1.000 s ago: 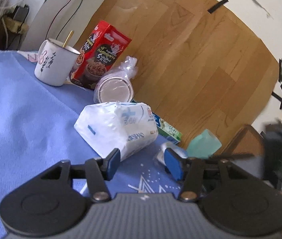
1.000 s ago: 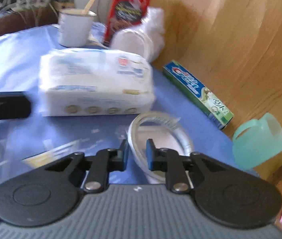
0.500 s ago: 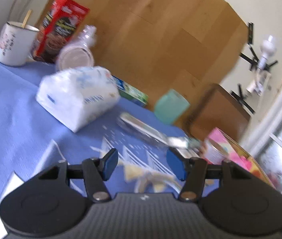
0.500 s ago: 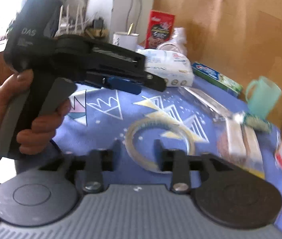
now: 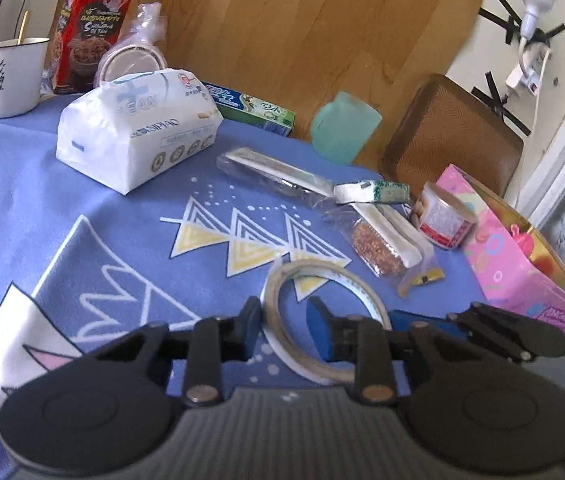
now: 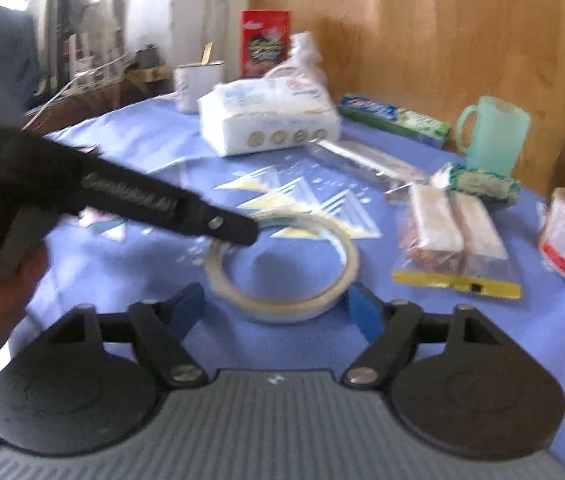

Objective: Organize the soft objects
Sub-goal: 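Carry the tape roll into the tin and open the right gripper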

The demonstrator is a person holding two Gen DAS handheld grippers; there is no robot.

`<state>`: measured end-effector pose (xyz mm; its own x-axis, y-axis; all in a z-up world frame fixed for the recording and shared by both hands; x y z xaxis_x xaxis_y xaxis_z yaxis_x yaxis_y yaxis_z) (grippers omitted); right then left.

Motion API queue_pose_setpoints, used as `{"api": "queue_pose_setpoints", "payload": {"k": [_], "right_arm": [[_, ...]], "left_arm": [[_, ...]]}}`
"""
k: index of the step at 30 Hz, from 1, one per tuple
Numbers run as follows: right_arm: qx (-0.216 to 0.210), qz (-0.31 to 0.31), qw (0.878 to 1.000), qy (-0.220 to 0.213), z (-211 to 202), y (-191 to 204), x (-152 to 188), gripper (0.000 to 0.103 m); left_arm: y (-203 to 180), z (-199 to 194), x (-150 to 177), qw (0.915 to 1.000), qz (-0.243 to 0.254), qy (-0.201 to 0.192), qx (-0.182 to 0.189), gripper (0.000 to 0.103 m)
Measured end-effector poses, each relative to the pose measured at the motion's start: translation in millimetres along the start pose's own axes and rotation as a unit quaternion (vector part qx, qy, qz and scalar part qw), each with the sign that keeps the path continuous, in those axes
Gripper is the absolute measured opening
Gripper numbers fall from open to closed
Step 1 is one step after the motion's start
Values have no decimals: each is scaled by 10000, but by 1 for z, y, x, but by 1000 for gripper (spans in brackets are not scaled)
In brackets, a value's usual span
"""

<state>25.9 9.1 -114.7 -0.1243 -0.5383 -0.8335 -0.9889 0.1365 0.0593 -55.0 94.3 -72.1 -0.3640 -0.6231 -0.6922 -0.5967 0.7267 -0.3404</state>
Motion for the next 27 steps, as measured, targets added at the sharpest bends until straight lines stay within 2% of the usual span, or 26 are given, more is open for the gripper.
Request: {"api": "queue_pose_setpoints", "payload": {"k": [3,5,10,14,19,23,24,26,27], "right_arm": [[8,106,9992,-398,-18,-6,-1,74],[212,81,9972,-716,-36,-12,0,74],[1083,211,9842,-1383,-82,-43,9,74],[1877,483,9654,-1747,-121,-85,21,74],[2686,947,9402,-1869,-155,-143,43,74],[3101,1274,9239,-1844,-167,-185,58,74],[3208,1337,9198,-1820,-167,-195,61,73],[3526,1409,9093,-1704,-163,-213,65,72],[3820,1421,8995,-1577,-161,-221,68,77]], "left_arm": [[-7,-13,-12,9994,-76,-152,305,25],[-23,-17,-22,9985,80,-262,467,25],[-96,-3,-42,9924,782,-412,853,25],[-168,28,-52,9825,1313,-319,1279,25],[-253,75,-47,9684,1767,-18,1760,25],[-297,106,-37,9616,1899,196,1973,25],[-308,113,-34,9609,1934,213,1972,27],[-322,123,-29,9612,2026,176,1863,42],[-325,125,-27,9617,2064,147,1796,42]]}}
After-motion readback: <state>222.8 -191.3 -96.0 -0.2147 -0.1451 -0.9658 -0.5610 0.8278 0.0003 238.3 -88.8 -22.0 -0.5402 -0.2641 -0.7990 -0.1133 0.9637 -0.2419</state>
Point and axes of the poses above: each gripper's, at about its wrist camera, not at the fingertips, and z roughly the way its jaws point, y to its left, x to its underside, the point moved 4 cm from there along z, roughly the way its jaws point, and after that the axes turned 4 degrees about y, right-handed, at the moved point
